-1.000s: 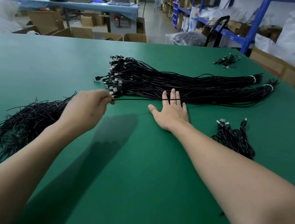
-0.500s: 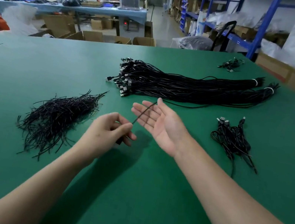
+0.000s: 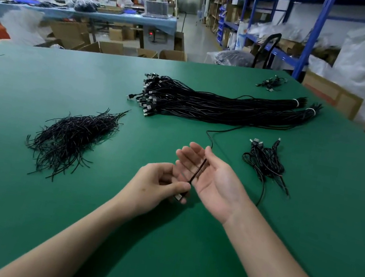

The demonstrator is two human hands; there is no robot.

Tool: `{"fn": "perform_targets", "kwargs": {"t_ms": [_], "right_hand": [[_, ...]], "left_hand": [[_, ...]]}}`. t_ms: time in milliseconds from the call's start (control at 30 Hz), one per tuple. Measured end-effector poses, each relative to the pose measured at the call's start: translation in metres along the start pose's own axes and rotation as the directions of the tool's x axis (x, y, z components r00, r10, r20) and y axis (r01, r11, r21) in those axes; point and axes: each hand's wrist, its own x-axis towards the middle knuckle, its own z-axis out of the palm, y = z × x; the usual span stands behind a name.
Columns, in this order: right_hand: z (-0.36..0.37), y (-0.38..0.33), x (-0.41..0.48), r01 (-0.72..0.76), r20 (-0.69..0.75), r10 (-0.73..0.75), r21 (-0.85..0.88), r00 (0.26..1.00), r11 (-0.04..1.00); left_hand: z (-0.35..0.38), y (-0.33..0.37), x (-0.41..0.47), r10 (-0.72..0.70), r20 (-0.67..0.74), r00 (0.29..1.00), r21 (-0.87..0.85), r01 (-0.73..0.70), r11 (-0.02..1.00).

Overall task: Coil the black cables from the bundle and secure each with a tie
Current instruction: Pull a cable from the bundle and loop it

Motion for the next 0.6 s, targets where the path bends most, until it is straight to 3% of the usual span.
{"fn": "perform_targets", "kwargs": {"t_ms": [300, 400, 500, 600], "right_hand": [[-0.008, 0.001, -0.007, 0.034, -0.010, -0.035, -0.070, 0.999, 0.997], [-0.010, -0.001, -0.007, 0.037, -0.004, -0.037, -0.077, 0.999, 0.996], [-0.009, -0.003, -0.008, 0.042, 0.026, -0.039, -0.151, 0.999, 0.988], [-0.008, -0.007, -0.012, 0.012, 0.092, 0.009, -0.230, 0.996, 0.973]], "left_hand": [[0.004, 0.001, -0.003, 0.026, -0.003, 1.000, -0.016, -0.026, 1.000], [-0.005, 0.006, -0.002, 0.124, -0.018, 0.992, 0.068, -0.123, 0.990], [-0.016, 0.020, 0.001, 0.246, 0.130, 0.960, 0.239, -0.271, 0.932], [-0.028, 0.040, 0.014, 0.217, 0.148, 0.965, 0.084, -0.231, 0.969]]}}
